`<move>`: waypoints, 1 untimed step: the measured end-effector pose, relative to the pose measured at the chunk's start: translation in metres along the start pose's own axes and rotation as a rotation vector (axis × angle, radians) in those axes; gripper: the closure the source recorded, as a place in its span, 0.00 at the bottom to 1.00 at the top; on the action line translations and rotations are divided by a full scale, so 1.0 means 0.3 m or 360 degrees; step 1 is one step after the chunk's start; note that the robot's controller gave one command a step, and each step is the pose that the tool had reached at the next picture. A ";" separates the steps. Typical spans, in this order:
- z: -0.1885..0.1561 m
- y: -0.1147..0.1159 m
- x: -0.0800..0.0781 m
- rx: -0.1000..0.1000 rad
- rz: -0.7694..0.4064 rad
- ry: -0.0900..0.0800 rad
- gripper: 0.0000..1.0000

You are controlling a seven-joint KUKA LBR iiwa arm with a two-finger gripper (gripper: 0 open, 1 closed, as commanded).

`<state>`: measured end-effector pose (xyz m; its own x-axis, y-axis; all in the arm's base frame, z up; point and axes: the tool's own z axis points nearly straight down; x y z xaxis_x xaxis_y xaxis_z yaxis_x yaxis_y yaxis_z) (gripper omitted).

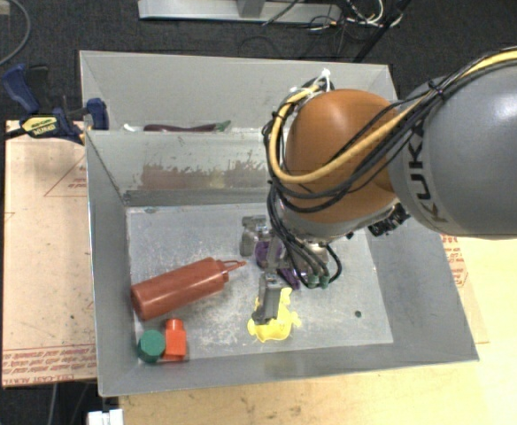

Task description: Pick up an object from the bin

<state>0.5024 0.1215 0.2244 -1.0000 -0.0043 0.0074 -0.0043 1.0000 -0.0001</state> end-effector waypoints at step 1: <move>-0.015 -0.003 -0.005 -0.0002 0.0007 -0.0013 0.00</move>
Offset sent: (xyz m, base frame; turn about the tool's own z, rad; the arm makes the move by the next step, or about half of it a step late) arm 0.0607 0.0512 -0.1544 -0.2796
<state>0.5040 0.1207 0.2289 -1.0000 -0.0002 -0.0005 -0.0002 1.0000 0.0010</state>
